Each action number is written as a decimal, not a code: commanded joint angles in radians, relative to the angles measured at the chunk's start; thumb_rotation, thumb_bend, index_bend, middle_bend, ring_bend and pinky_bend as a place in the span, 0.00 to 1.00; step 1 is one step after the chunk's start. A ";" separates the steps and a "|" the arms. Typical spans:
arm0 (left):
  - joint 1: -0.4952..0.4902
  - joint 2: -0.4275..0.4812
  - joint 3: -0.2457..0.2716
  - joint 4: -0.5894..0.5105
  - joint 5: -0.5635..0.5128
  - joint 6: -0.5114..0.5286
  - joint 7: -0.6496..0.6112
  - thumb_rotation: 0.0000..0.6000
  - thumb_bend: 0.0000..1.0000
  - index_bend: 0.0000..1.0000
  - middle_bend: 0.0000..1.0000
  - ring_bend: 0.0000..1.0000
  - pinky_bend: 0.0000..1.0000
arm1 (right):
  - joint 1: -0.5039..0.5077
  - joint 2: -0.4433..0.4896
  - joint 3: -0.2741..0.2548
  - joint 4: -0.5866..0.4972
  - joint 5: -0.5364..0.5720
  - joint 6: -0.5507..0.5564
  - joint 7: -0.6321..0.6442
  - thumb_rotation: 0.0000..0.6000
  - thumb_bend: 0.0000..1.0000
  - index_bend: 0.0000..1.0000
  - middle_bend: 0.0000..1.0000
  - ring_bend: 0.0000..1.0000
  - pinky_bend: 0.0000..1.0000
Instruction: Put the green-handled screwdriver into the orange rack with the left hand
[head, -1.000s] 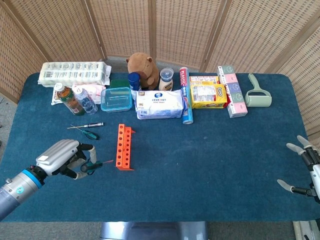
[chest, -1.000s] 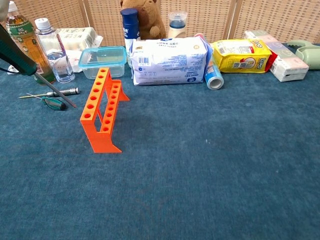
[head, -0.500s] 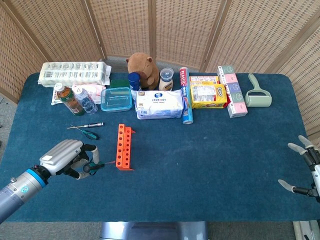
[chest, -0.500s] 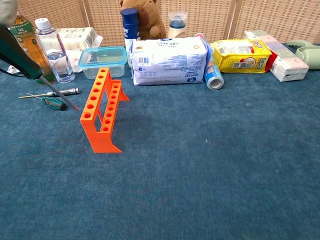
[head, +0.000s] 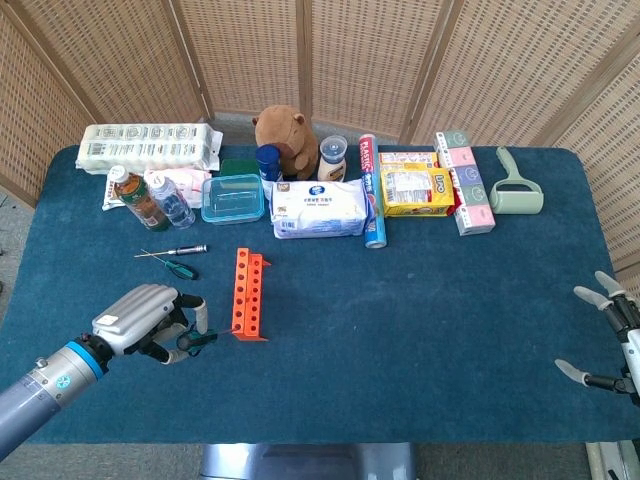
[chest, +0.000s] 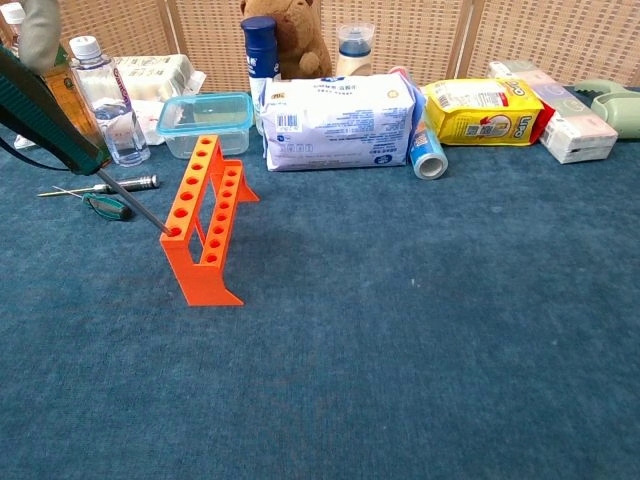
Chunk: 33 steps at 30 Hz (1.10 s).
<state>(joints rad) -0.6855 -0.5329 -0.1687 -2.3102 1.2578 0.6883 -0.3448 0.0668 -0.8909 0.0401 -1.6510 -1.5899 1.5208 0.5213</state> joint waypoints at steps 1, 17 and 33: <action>0.002 0.004 -0.004 -0.008 -0.007 0.001 0.011 1.00 0.33 0.66 0.95 0.83 0.86 | 0.000 0.000 0.000 0.000 0.000 0.000 0.000 1.00 0.06 0.16 0.03 0.01 0.00; 0.017 0.011 -0.028 -0.009 -0.033 0.012 0.030 1.00 0.33 0.66 0.95 0.83 0.86 | 0.002 -0.001 0.001 -0.002 0.004 -0.004 -0.005 1.00 0.06 0.16 0.03 0.01 0.00; -0.004 -0.033 -0.040 -0.001 -0.081 -0.008 0.072 1.00 0.33 0.66 0.95 0.83 0.86 | -0.001 0.004 0.003 0.001 0.007 0.002 0.013 1.00 0.06 0.16 0.03 0.01 0.00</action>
<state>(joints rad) -0.6890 -0.5644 -0.2085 -2.3109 1.1788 0.6795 -0.2749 0.0662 -0.8869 0.0425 -1.6499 -1.5831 1.5223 0.5346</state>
